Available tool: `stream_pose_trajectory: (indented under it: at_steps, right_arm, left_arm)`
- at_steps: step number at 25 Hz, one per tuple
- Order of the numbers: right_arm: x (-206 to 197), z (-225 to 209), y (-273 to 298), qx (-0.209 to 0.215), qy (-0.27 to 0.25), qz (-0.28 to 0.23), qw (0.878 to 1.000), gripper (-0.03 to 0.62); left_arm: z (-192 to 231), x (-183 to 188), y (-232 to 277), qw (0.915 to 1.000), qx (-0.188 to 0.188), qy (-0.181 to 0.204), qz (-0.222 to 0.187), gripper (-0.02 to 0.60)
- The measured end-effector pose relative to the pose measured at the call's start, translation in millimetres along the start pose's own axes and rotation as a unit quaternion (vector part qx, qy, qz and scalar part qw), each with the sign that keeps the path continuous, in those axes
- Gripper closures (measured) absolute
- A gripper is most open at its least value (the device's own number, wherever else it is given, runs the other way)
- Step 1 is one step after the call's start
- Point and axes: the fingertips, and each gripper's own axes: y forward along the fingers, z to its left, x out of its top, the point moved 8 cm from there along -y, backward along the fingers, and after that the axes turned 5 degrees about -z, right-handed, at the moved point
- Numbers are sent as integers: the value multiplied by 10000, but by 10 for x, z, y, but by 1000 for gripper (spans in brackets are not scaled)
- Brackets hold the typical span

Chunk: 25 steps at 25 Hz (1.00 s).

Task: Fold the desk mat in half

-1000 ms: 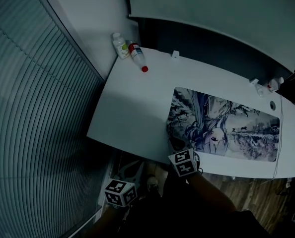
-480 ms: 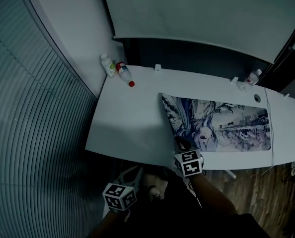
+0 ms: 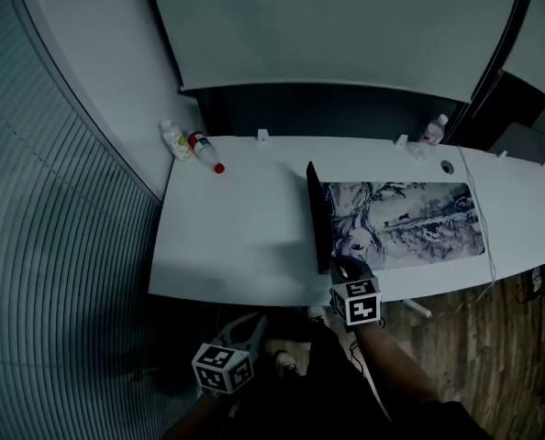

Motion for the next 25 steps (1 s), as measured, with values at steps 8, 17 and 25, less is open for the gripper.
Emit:
stream_pose_trajectory:
  at_steps: [8, 17, 25]
  right_arm:
    - [-78, -189, -91, -197, 166, 28, 9997, 553]
    - [-338, -651, -134, 20, 514, 385, 9979, 553]
    - [-478, -1041, -224, 220, 753, 490, 9957, 553]
  left_arm:
    - [-87, -42, 80, 9998, -154, 104, 116, 575]
    - [-490, -50, 492, 9998, -158, 60, 49, 575]
    - [-882, -103, 785, 9998, -57, 99, 137, 575]
